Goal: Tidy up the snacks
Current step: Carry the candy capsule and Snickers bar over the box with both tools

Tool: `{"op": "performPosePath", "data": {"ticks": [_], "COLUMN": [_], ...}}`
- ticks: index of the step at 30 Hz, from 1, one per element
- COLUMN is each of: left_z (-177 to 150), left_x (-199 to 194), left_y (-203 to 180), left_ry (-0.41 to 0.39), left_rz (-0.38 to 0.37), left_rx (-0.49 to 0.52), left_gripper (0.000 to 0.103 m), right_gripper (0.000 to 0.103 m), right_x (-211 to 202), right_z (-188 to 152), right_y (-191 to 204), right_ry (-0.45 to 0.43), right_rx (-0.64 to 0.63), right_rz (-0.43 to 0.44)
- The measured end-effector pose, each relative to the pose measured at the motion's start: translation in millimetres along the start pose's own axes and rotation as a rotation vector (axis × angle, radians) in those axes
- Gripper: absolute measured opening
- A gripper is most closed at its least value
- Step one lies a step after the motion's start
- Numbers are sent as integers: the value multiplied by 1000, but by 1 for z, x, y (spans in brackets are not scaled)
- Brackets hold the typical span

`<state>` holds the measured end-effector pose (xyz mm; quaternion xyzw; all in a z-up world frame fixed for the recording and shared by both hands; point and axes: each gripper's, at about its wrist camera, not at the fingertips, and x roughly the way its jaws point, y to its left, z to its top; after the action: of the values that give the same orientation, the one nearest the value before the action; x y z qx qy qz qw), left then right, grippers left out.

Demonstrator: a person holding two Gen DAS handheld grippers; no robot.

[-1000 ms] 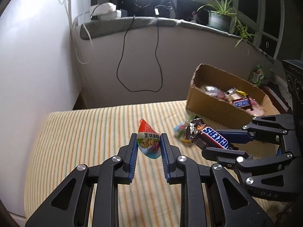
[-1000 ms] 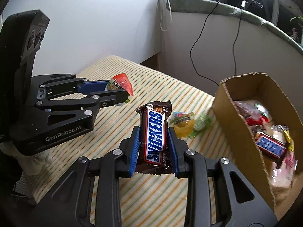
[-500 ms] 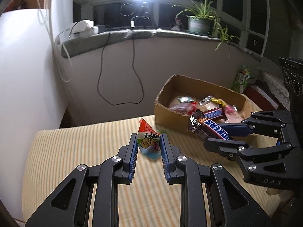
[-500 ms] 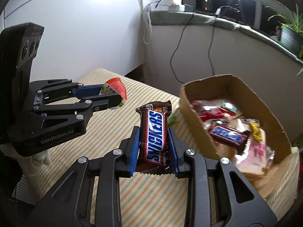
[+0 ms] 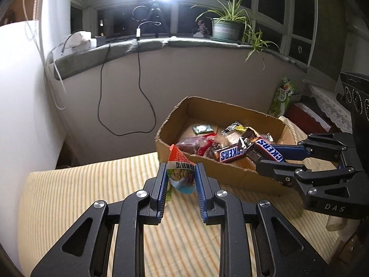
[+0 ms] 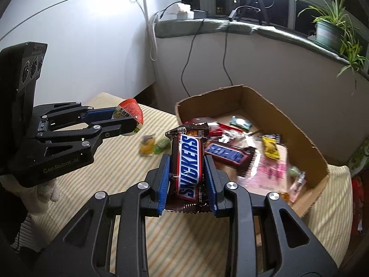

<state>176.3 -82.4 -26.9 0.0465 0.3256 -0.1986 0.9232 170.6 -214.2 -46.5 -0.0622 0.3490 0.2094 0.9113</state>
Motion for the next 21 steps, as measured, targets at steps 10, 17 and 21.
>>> {"op": "performPosePath", "data": {"ticks": [10, 17, 21], "left_z": [22, 39, 46], "left_x": [28, 53, 66], "left_y": [-10, -21, -29], "left_ry": [17, 34, 45], "left_rz": [-37, -59, -66], "left_rx": [2, 5, 20], "left_gripper": [22, 22, 22], "right_gripper": [30, 30, 30], "right_x": [-6, -3, 0], "right_z": [-1, 3, 3], "right_y": [-44, -71, -82], "right_ry": [-3, 5, 11], "right_rx": [54, 78, 88], "right_rz": [-60, -98, -112]}}
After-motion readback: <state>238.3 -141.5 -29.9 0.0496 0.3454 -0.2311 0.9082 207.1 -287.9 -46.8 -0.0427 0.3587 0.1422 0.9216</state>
